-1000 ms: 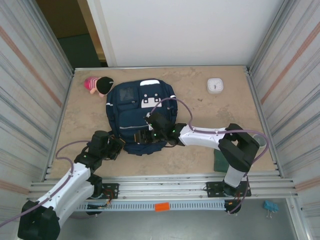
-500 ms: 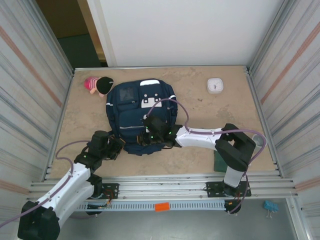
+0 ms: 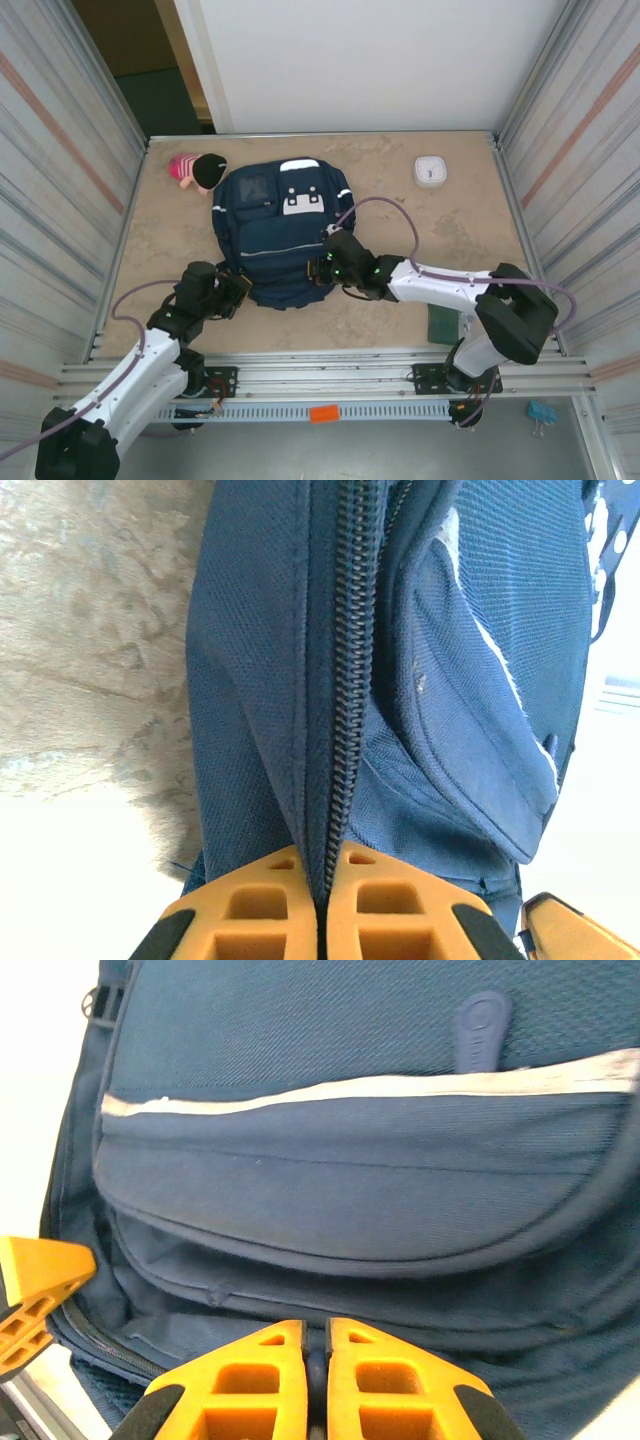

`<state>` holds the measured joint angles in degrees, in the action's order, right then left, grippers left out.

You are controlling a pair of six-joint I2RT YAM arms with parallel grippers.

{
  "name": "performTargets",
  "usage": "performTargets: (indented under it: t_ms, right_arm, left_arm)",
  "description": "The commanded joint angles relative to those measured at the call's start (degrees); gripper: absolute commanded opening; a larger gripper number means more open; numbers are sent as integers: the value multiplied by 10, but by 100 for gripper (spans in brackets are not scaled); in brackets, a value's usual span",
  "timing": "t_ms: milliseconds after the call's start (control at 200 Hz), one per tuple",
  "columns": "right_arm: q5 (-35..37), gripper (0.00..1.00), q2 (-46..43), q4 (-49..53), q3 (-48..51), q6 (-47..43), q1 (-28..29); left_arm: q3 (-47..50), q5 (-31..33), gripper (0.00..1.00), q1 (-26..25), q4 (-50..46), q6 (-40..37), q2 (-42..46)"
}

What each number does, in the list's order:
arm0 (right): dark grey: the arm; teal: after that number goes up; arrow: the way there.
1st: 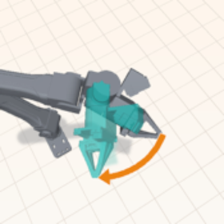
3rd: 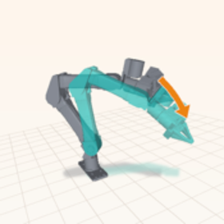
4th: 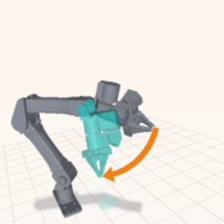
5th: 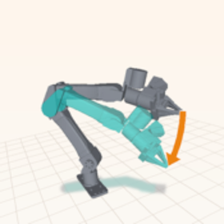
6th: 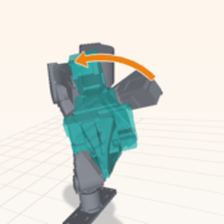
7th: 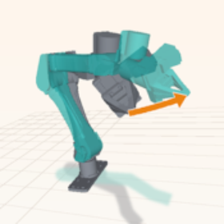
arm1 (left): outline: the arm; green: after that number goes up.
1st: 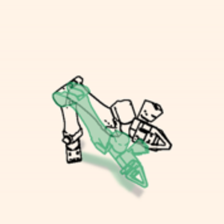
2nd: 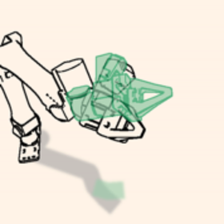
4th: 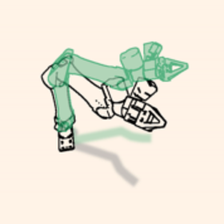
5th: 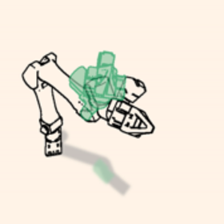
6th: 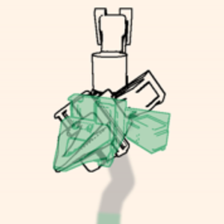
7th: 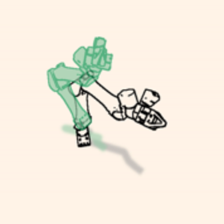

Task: Pack books, pencil case, and school supplies into a backpack

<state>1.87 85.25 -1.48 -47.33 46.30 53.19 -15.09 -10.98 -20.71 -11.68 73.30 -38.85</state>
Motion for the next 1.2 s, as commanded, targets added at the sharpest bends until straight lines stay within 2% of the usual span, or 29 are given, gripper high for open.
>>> performTargets:
  t_ms: [0, 321, 556, 882, 1137, 1193]
  right_arm:
    - [56, 0, -39, 32, 32, 3, -37]
    - [28, 0, -92, 12, 81, -35, -128]
    - [27, 0, -120, 6, 84, -73, -150]
    - [-31, 0, -100, -28, 67, -102, -254]
    - [-75, 0, -48, -81, 48, -105, -266]
    - [-84, 0, -53, -94, 46, -104, -257]
  left_arm:
    - [-12, 39, 1, 5, -9, -14, 11]
    - [-16, 48, 2, 6, -27, -12, 35]
    - [-36, 52, 2, 6, -47, -31, 57]
    - [-73, 74, 1, 6, -105, -59, 92]
    - [-94, 101, 1, 7, -157, -88, 129]
    - [-103, 102, 8, 7, -159, -115, 132]
